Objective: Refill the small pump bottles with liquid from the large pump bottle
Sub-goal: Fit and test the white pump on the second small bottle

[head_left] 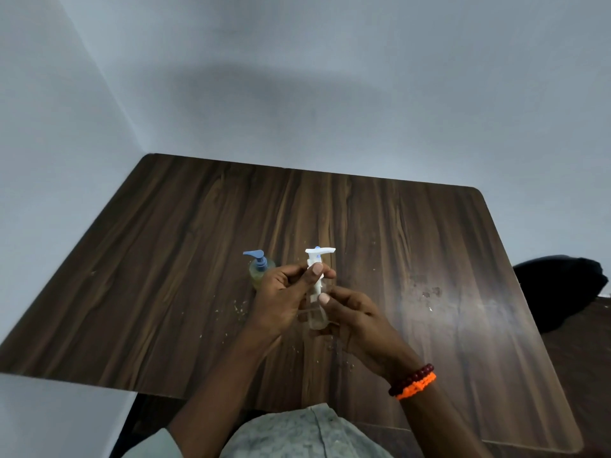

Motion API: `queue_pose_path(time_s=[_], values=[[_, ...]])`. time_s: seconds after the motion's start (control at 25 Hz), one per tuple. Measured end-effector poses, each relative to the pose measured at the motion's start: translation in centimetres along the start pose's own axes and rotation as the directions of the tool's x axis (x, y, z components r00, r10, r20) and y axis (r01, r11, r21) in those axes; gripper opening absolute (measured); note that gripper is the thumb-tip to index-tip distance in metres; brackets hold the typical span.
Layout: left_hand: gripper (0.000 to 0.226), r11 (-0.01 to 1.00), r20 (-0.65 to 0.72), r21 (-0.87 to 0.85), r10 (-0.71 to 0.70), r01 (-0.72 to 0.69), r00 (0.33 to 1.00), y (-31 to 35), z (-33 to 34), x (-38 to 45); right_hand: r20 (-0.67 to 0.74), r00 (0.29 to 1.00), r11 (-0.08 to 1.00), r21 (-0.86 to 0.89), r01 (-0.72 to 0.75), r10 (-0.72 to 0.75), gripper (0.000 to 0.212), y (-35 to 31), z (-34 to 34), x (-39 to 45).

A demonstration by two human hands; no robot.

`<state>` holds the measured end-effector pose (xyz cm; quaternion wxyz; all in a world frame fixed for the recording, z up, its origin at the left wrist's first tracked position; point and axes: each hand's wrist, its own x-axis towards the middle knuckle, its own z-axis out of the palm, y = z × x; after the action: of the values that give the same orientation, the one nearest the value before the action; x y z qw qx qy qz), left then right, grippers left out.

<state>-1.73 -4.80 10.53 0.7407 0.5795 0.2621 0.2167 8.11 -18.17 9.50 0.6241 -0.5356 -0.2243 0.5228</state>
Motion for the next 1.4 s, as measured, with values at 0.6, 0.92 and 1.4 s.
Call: queue_pose_path(time_s=[0.6, 0.92, 1.4], values=[[0.03, 0.998, -0.008, -0.042, -0.038, 0.038, 0.999, -0.4, 0.9, -0.5, -0.017, 1.0, 0.994, 0.107, -0.015, 0.017, 0.047, -0.6, 0.0, -0.2], [0.041, 1.0, -0.093, -0.004, -0.008, 0.008, 0.996, -0.2, 0.6, -0.3, -0.073, 0.996, 0.873, -0.488, 0.003, -0.044, 0.028, 1.3, -1.7, -1.0], [0.025, 0.996, -0.326, 0.062, -0.034, 0.057, 0.945, -2.5, -1.8, -0.2, -0.507, 0.834, 0.697, -0.679, -0.231, -0.217, 0.037, 6.2, -10.6, 3.8]])
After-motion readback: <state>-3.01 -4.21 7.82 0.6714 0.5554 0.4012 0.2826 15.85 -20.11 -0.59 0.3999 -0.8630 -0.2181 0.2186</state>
